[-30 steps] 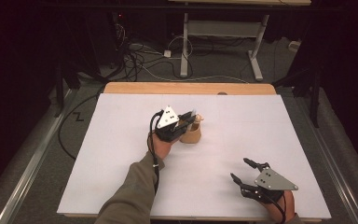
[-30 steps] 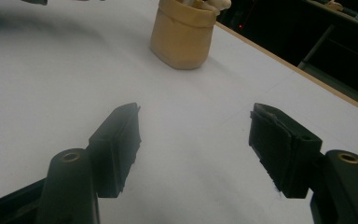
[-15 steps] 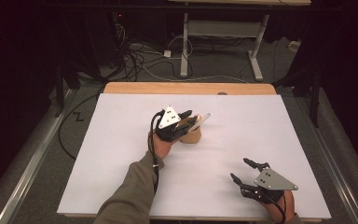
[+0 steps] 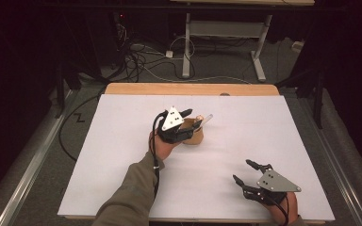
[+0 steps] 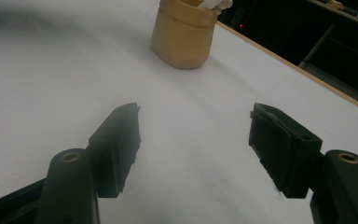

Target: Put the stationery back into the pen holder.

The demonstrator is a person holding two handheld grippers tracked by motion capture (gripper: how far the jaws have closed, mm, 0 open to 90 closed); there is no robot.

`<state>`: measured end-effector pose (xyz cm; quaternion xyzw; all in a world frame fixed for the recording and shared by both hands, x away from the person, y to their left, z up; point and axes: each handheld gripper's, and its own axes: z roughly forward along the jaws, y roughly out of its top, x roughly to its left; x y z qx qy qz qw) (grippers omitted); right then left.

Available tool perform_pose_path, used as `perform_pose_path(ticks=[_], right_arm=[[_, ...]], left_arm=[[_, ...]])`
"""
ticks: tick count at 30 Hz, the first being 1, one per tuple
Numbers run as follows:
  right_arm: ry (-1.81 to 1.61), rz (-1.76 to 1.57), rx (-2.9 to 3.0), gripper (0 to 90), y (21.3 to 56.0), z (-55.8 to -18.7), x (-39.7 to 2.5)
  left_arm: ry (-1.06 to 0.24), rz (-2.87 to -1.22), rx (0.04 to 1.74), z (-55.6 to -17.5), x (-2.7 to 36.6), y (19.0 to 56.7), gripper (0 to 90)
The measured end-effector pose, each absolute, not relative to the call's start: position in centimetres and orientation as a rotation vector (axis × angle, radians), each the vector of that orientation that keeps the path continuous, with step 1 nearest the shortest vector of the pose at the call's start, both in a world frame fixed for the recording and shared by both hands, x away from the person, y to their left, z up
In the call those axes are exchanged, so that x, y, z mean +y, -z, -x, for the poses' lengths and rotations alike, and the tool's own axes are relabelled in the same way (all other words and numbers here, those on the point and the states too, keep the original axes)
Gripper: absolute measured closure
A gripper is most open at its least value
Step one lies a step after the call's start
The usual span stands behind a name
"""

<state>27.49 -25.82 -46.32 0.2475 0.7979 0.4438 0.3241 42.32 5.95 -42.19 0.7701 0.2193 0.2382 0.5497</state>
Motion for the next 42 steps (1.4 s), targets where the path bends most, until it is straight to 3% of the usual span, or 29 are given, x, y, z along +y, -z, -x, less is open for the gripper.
perform_pose_path(ticks=[8, 42], right_arm=[[-1.164, -0.649, 2.091, 33.5, 46.3, -27.5, -25.8], [-1.161, -0.642, 2.092, 34.0, 46.3, -27.4, -25.6]], left_arm=[[-0.574, -1.838, 0.505, -41.7, 5.9, 41.7, 17.4], [-0.689, -2.035, 0.363, -38.4, 5.5, 40.3, 17.4]])
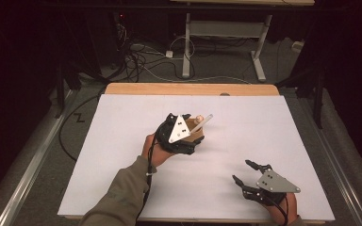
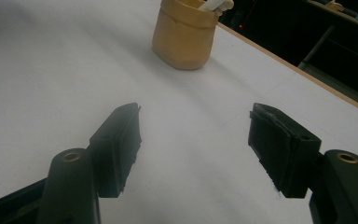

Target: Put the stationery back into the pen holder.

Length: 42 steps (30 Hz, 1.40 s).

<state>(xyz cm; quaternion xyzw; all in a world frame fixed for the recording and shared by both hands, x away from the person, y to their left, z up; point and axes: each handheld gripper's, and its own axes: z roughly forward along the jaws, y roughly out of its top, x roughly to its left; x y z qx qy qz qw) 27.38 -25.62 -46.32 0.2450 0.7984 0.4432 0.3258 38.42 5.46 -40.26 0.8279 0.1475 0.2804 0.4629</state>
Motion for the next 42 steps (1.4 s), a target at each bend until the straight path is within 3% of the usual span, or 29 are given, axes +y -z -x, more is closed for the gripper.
perform_pose_path(ticks=[42], right_arm=[[-1.137, -0.607, 2.111, 33.6, 46.3, -27.1, -25.1]], left_arm=[[-0.807, -2.071, 0.25, -31.7, 8.3, 41.5, 17.6]])
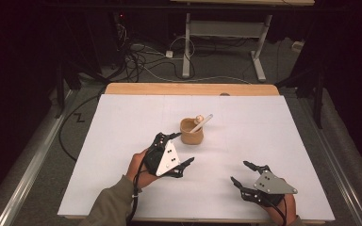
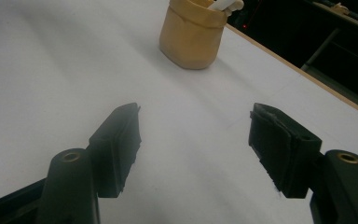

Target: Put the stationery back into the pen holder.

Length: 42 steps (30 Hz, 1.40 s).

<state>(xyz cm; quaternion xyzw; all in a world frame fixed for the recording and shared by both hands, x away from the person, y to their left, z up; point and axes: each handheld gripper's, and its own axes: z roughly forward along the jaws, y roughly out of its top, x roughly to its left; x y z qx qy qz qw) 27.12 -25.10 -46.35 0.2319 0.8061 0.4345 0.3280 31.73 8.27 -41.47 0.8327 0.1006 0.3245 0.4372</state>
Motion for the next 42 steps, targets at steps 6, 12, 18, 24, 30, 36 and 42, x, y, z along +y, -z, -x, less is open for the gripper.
perform_pose_path(ticks=[6, 12, 18, 24, 30, 36, 42], right_arm=[[-1.142, -0.621, 2.098, 33.7, 46.3, -27.2, -25.2], [-1.137, -0.62, 2.102, 33.7, 46.4, -27.2, -25.2], [-1.136, -0.617, 2.103, 33.7, 46.4, -27.1, -25.0], [-1.134, -0.623, 2.104, 33.7, 46.5, -27.1, -25.1], [-1.132, -0.624, 2.104, 33.7, 46.5, -27.1, -25.1], [-1.131, -0.637, 2.1, 33.6, 46.5, -27.1, -25.3], [-1.125, -0.639, 2.104, 33.6, 46.6, -27.1, -25.4]], left_arm=[[-0.826, -2.071, 0.26, -31.0, 9.3, 41.8, 17.5], [-0.837, -2.075, 0.273, -30.4, 10.4, 42.0, 17.3], [-0.866, -2.082, 0.286, -29.7, 11.6, 42.6, 17.2], [-0.885, -2.088, 0.315, -29.2, 13.1, 43.6, 17.1], [-0.885, -2.095, 0.372, -29.0, 14.9, 44.7, 17.1], [-0.867, -2.122, 0.396, -28.9, 16.4, 46.3, 17.1], [-0.826, -2.145, 0.468, -28.8, 18.2, 47.9, 17.1]])
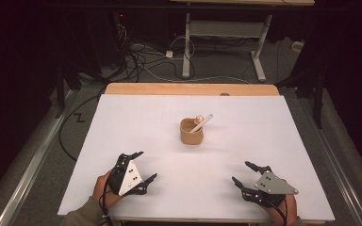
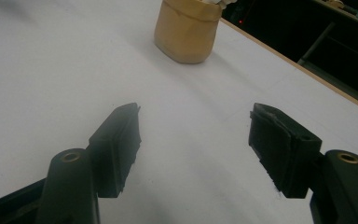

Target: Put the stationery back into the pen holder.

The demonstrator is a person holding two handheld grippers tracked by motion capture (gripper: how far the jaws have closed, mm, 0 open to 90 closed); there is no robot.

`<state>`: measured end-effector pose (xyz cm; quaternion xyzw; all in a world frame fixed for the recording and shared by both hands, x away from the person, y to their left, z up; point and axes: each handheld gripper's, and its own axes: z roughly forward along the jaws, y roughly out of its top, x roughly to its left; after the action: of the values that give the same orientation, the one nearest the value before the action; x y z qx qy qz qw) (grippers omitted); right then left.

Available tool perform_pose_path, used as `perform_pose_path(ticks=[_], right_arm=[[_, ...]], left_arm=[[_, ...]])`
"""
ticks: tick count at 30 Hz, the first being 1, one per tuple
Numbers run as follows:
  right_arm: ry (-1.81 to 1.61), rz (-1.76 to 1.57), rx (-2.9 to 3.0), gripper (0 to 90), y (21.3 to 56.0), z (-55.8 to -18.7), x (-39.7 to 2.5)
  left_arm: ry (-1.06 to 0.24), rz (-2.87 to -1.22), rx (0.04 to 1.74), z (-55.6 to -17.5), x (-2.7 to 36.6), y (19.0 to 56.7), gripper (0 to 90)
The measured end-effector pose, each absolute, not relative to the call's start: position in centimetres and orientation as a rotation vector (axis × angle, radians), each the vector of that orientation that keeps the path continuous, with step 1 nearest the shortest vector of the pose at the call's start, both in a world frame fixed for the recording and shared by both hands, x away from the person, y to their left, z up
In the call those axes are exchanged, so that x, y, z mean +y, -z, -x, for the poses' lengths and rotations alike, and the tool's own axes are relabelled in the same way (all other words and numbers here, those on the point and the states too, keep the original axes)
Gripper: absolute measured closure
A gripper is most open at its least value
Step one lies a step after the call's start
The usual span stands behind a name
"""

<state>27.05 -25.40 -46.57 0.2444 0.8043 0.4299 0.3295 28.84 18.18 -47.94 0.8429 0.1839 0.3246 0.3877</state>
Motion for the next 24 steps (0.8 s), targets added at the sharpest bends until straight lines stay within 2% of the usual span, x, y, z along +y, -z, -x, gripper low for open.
perform_pose_path(ticks=[8, 24], right_arm=[[-1.121, -0.649, 2.112, 33.7, 46.8, -27.2, -25.4], [-1.113, -0.631, 2.095, 33.6, 46.4, -26.6, -25.3]], left_arm=[[-0.761, -2.157, 0.568, -28.4, 20.3, 49.2, 17.1], [-0.763, -2.155, 0.541, -27.8, 20.2, 48.8, 17.3]])
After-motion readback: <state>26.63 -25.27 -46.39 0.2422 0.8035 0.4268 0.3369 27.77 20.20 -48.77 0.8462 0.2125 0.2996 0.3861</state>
